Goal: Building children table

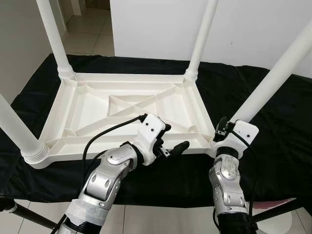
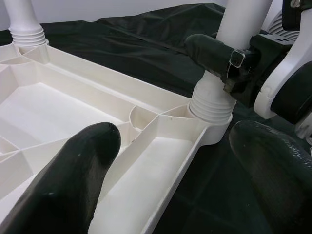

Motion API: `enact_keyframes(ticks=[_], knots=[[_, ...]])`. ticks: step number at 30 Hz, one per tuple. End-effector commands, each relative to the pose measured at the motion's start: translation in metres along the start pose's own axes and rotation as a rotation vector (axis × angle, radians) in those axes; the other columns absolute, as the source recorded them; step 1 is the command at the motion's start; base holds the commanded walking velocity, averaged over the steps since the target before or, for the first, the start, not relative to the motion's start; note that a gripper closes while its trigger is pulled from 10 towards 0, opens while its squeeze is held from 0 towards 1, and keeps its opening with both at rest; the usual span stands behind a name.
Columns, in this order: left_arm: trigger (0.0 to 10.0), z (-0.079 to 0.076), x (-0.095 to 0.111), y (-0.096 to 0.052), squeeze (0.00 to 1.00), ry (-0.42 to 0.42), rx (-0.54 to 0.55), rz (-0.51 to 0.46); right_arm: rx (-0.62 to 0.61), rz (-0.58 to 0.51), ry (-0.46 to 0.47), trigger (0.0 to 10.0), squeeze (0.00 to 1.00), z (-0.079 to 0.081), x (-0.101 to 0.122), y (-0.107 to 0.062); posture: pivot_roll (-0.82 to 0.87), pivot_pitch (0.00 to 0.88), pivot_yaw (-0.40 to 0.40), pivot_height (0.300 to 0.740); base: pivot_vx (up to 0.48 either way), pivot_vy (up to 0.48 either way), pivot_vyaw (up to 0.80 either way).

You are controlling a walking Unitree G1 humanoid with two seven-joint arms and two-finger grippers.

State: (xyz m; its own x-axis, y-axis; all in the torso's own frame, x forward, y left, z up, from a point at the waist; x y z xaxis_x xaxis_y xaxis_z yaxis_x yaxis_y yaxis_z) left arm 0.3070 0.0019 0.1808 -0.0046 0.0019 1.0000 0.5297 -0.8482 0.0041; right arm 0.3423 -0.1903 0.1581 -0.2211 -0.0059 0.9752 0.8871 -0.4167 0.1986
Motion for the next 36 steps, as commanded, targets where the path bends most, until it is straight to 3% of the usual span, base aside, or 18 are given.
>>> enact_keyframes(ticks=[1,2,7,14,15,16,24,29,36], knots=[[10.0,0.001,0.001,0.003,0.00,0.011,0.016,-0.005,0.016,0.126,-0.016,10.0,0.60,-0.006,-0.035,-0.011,0.04,0.065,-0.022,0.740,0.000,0.000,0.00],[10.0,0.001,0.001,0.003,0.00,0.011,0.016,-0.005,0.045,0.106,0.001,10.0,1.00,-0.004,-0.033,-0.011,0.04,0.064,-0.023,0.740,0.000,0.000,0.00],[10.0,0.000,0.001,0.004,0.00,0.009,0.012,-0.004,0.112,0.018,0.000,10.0,1.00,-0.008,-0.019,-0.006,0.04,0.069,-0.021,0.740,0.000,0.000,0.00],[10.0,-0.002,0.002,0.005,0.00,0.010,0.005,-0.006,0.155,-0.006,-0.038,10.0,1.00,-0.016,-0.016,-0.001,0.03,0.072,-0.017,0.740,0.000,0.000,0.00],[10.0,-0.002,0.002,0.005,0.00,0.010,0.004,-0.006,0.183,-0.013,-0.050,10.0,0.12,-0.017,-0.016,0.000,0.03,0.075,-0.015,0.740,0.000,0.000,0.00],[10.0,-0.002,0.001,0.005,0.00,0.009,0.004,-0.005,0.221,-0.021,-0.052,10.0,0.00,-0.019,-0.014,0.001,0.03,0.075,-0.015,0.740,0.000,0.000,0.00],[10.0,-0.004,-0.002,0.008,0.00,0.012,-0.004,0.011,0.364,-0.047,-0.071,10.0,0.00,-0.018,-0.008,0.003,0.03,0.079,-0.014,0.740,0.000,0.000,0.00],[10.0,-0.015,-0.018,0.010,0.00,0.026,-0.037,0.065,0.502,-0.035,-0.065,10.0,0.00,-0.018,-0.006,0.005,0.02,0.079,-0.013,0.740,0.000,0.000,0.00],[10.0,-0.023,-0.026,0.011,0.00,0.027,-0.052,0.088,0.557,-0.047,-0.102,10.0,0.00,-0.023,-0.002,0.011,0.02,0.075,-0.012,0.740,0.000,0.000,0.00]])
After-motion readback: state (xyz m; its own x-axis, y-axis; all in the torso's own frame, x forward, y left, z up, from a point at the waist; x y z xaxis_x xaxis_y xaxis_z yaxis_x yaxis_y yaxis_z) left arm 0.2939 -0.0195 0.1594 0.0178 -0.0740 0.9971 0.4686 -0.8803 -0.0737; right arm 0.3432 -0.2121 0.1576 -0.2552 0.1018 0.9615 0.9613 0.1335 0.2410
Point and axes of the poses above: a point about 5 cm out from each wrist's last joint towards the gripper, its own y axis pointing out of the wrist towards the gripper, its own x axis along the axis of the wrist's last joint, z = x × y, the point moved 5 cm from there along y, pointing out of the wrist towards the gripper, and after that the axes turned 5 degrees about -y, right-handed, at the moved point
